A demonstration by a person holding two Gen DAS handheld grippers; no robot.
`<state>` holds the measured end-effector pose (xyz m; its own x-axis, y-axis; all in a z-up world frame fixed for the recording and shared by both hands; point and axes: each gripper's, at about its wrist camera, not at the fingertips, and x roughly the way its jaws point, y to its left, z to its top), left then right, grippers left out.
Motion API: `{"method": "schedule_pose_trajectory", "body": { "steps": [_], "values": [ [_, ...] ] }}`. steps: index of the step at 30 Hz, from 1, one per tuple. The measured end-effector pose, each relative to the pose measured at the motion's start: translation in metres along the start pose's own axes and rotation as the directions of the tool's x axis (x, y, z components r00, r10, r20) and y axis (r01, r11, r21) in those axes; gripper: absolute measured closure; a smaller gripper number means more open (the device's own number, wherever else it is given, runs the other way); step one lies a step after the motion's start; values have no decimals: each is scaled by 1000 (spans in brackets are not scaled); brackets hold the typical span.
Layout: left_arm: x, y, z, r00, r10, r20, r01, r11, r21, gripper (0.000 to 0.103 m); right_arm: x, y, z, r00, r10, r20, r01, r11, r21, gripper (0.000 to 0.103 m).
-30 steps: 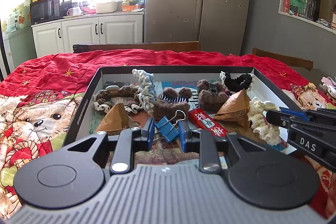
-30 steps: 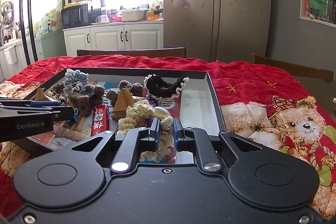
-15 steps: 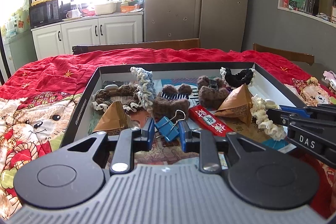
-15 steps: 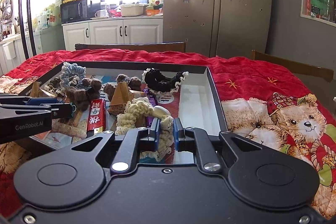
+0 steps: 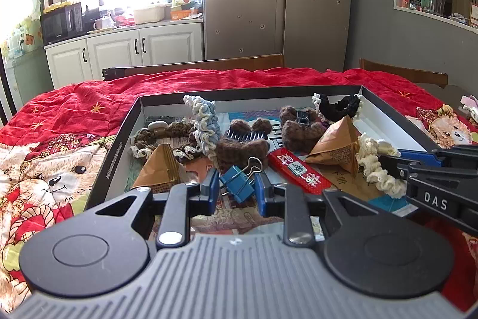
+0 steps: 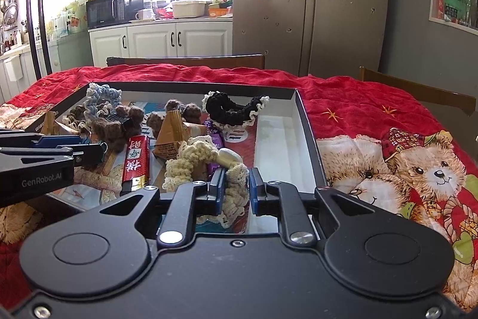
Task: Organize objects
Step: 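Open the right tool to drop the scrunchie while left tool releases the clips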
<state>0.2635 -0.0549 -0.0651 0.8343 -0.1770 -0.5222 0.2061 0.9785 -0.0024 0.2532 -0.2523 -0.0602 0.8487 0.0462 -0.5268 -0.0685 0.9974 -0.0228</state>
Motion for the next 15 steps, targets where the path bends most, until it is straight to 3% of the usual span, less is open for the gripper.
{"method": "schedule_pose_trajectory", "body": {
  "steps": [5,7,9,15],
  "values": [
    [0,0,-1,1000,3,0,-3,1000,-3,65,0,-1,0,1000,-2,3,2,1000,2,86],
    [-1,-1,-1,1000,4,4,-4,1000,-1,65,0,-1,0,1000,-4,6,4,1000,3,82],
    [-3,-1,-1,1000,4,11,-4,1000,0,54,-1,-1,0,1000,-8,11,8,1000,3,77],
    [-6,-2,-1,1000,-1,17,1,1000,5,51,-7,-3,1,999,-8,42,8,1000,5,67]
  ]
}}
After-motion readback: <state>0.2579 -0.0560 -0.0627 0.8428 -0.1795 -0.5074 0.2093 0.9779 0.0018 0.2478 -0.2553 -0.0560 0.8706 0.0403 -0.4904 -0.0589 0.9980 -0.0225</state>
